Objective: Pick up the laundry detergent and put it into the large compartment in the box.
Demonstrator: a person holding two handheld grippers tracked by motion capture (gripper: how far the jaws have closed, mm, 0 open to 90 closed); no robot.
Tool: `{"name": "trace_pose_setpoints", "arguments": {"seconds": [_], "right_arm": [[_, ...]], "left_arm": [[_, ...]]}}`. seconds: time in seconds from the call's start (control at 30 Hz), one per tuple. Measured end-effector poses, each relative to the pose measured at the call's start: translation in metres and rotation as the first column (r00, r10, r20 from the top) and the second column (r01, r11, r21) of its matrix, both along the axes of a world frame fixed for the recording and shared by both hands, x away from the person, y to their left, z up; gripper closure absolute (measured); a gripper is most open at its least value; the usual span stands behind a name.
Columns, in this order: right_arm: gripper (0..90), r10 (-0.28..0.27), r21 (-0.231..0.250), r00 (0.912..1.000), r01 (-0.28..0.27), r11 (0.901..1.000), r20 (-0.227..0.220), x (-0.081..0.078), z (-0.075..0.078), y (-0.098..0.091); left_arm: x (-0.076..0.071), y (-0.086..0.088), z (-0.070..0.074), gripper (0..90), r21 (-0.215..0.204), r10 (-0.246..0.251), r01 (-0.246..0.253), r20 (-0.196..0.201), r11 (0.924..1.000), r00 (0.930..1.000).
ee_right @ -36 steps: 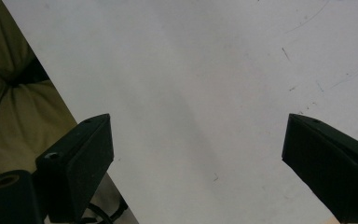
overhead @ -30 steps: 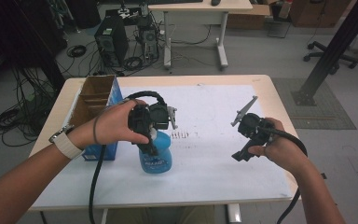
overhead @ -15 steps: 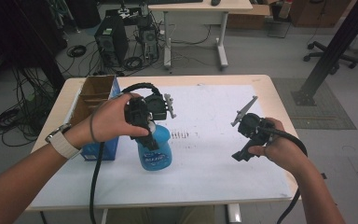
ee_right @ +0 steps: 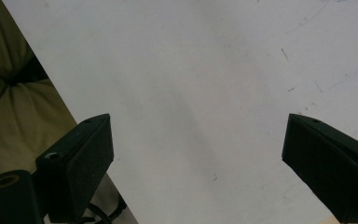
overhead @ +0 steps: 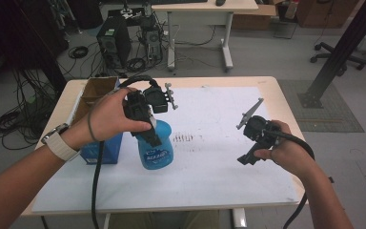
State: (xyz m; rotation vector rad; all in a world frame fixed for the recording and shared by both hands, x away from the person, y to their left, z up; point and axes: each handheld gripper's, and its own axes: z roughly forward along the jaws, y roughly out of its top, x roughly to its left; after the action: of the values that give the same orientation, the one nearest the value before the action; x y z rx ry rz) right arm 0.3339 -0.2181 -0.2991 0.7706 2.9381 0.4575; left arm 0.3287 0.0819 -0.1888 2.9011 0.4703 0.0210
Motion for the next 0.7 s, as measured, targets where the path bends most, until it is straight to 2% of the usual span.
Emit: {"name": "trace_pose_setpoints", "arguments": {"seconds": [0.2,0.7], "right_arm": [[9.0,0.003,0.001,1.0,-0.003,1.0,0.002,0.0,0.001,0.001],[9.0,0.006,0.004,1.0,-0.006,1.0,0.0,0.001,0.0,0.0]], "left_arm": [[0.001,0.0,0.009,37.2,0.008,0.052,-0.052,0.015,0.9986,0.9985],[0.006,0.003,0.026,37.2,0.009,0.132,-0.132,0.027,0.9912,0.9909]]}}
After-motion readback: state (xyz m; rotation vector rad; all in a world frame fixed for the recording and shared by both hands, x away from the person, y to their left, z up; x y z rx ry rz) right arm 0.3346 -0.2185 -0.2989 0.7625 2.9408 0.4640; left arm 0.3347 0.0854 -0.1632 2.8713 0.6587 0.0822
